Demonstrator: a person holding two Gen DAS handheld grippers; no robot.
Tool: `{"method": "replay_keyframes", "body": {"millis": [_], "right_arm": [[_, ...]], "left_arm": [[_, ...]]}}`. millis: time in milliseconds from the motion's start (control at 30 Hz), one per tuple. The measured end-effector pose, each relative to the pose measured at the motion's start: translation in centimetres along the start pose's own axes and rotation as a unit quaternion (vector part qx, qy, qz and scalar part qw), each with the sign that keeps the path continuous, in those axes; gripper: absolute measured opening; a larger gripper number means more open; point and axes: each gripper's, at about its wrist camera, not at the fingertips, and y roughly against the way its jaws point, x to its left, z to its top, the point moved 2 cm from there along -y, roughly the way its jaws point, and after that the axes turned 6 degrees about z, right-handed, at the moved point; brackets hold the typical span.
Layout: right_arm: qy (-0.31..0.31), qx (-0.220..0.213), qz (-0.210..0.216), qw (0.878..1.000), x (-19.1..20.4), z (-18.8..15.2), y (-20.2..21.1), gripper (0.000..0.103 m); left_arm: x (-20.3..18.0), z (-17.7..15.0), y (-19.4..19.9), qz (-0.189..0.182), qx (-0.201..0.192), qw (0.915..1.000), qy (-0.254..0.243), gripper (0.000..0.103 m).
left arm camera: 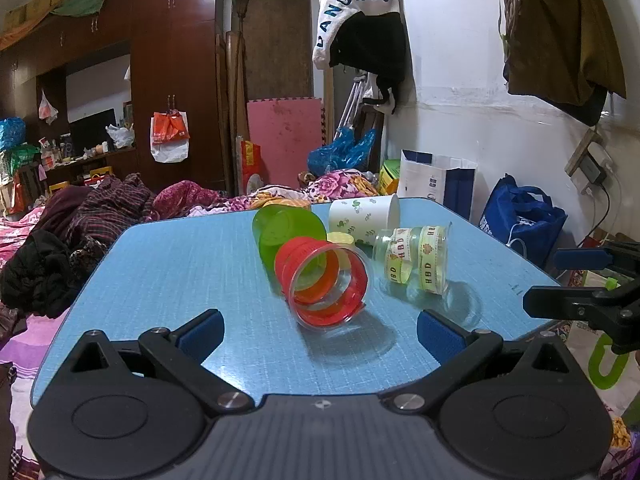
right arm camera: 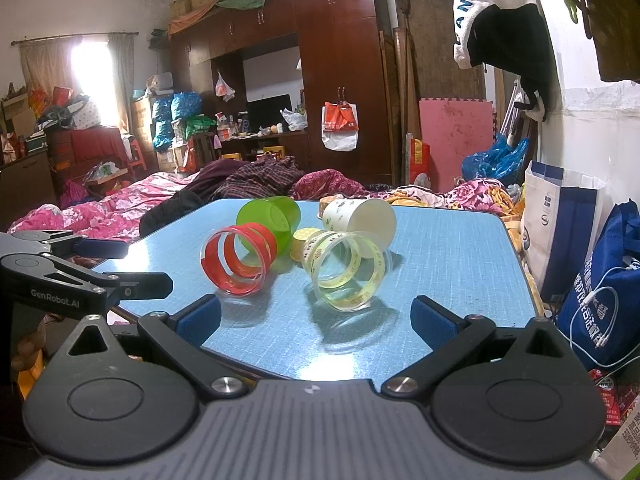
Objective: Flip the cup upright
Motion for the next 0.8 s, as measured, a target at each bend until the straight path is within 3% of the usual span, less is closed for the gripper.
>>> {"method": "replay_keyframes", "body": {"millis": [800], "right_arm": [[-0.001,0.000,0.000,1.000,0.09,-0.03,-0.05,0.102]], "left_arm": [[-0.12,-0.03,-0.14,-0.003,0.000,1.0000,-0.003,0.103]]}}
